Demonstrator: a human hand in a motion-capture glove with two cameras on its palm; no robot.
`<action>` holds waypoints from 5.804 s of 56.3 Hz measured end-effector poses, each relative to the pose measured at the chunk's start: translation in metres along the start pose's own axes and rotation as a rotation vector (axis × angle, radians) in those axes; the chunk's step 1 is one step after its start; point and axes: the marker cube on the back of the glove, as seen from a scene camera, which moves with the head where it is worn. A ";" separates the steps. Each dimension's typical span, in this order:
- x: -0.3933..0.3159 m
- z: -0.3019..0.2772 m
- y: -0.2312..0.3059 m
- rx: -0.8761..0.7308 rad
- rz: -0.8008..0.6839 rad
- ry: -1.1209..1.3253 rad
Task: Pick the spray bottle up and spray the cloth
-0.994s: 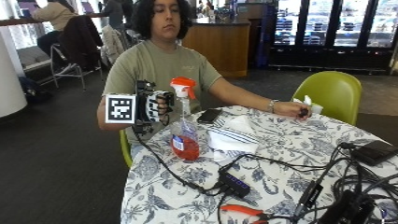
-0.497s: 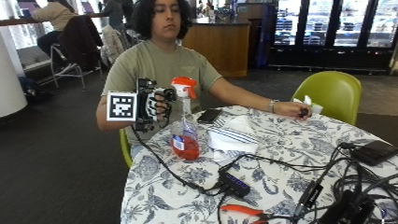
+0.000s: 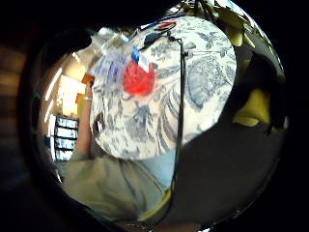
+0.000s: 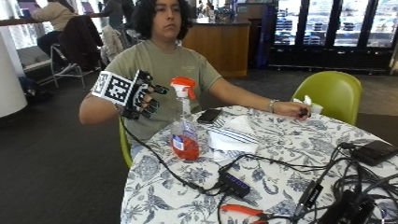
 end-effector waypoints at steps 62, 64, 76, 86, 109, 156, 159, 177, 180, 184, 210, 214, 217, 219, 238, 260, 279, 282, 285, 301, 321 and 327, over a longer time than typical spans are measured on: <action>0.004 0.007 0.001 0.073 -0.083 -0.145; 0.005 0.010 -0.011 0.086 -0.075 -0.164; 0.015 0.018 -0.077 0.118 -0.073 -0.264; 0.019 0.029 -0.118 0.178 -0.070 -0.358; 0.022 0.048 -0.196 0.225 -0.176 -0.254; -0.134 -0.039 -0.156 -0.121 -0.167 -0.152; -0.139 -0.029 -0.158 -0.182 -0.133 -0.113; -0.101 0.051 -0.178 -0.539 0.176 0.206; -0.091 0.062 -0.177 -0.587 0.226 0.250; -0.076 0.081 -0.168 -0.673 0.314 0.313; 0.015 0.133 -0.158 -0.879 0.636 0.562; 0.018 0.136 -0.157 -0.891 0.648 0.573; 0.019 0.137 -0.156 -0.902 0.658 0.581; 0.020 0.138 -0.156 -0.909 0.662 0.591; 0.023 0.147 -0.155 -0.949 0.732 0.635; 0.007 0.138 -0.163 -0.951 0.699 0.639; -0.093 0.104 -0.191 -0.791 0.404 0.302; -0.116 0.101 -0.200 -0.718 0.330 0.208; -0.137 0.095 -0.207 -0.666 0.253 0.136; -0.222 0.094 -0.236 -0.459 -0.122 -0.236; -0.265 0.230 -0.270 -0.272 -0.356 -0.556; -0.248 0.283 -0.274 -0.251 -0.380 -0.472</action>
